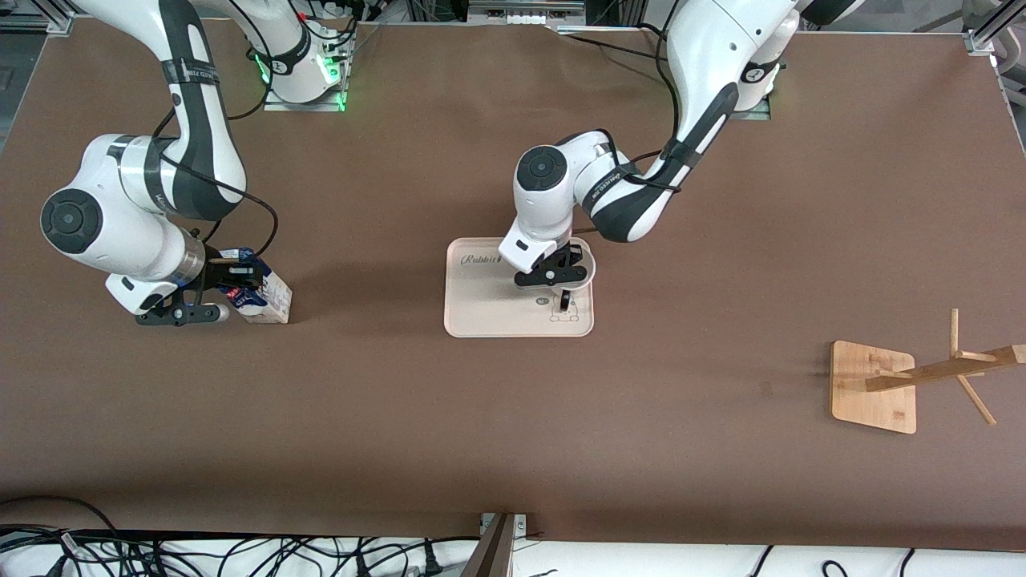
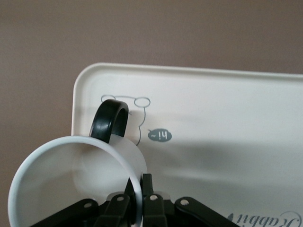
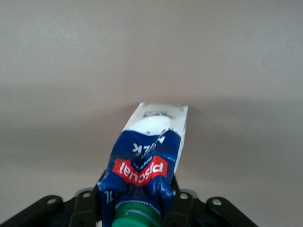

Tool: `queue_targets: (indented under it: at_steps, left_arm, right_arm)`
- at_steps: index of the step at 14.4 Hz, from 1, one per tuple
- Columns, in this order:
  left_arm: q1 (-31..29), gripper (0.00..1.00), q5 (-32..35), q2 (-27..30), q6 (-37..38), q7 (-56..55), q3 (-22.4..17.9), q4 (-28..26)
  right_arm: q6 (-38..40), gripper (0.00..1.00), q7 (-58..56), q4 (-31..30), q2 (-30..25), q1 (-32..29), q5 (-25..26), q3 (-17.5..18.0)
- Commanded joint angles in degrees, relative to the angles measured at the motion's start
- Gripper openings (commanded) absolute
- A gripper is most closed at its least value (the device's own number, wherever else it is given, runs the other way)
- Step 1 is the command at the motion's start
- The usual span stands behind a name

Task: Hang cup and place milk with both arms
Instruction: 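Set the carton down with the right gripper while the left gripper lifts the mug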

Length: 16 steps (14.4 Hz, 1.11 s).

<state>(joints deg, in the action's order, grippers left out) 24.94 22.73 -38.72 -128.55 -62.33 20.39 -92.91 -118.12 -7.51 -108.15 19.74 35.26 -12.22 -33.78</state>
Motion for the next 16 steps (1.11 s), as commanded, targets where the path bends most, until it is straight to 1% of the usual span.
queue_targets:
  at_steps: [1,3,7,10,11,13,16]
  left_arm:
    - [-2.07,0.0,1.97,3.64,1.9,-0.33,-0.18,0.8]
    - [-4.01,0.0,1.88,7.06,4.08,1.24,-0.09,1.15]
    - [-12.09,0.0,0.47,13.57,11.29,11.16,0.35,4.31]
    - [-18.68,0.0,-1.02,15.86,14.2,17.92,0.44,8.17]
    - [-20.7,0.0,-1.46,16.13,15.08,20.73,0.44,9.57]
    - [-25.36,0.0,-6.26,16.66,17.45,26.53,0.62,11.95]
    - [-31.51,0.0,-12.17,17.71,19.04,37.6,0.62,12.84]
  right_arm:
    - [-1.32,1.0,-0.84,-1.54,-1.19,0.16,0.7,0.29]
    - [-1.58,1.0,-0.84,-1.45,-0.67,0.16,0.7,0.2]
    - [-1.93,1.0,-0.84,-1.45,-0.49,0.16,0.62,0.21]
    - [-0.45,1.0,-0.92,-1.28,-1.8,0.25,0.7,0.29]
    - [1.04,1.0,-0.84,-1.1,-2.85,0.25,0.7,0.21]
    - [4.2,1.0,-0.92,-0.75,-6.01,0.25,0.7,-0.06]
    - [8.07,1.0,-0.84,-0.66,-11.2,0.16,1.05,-1.02]
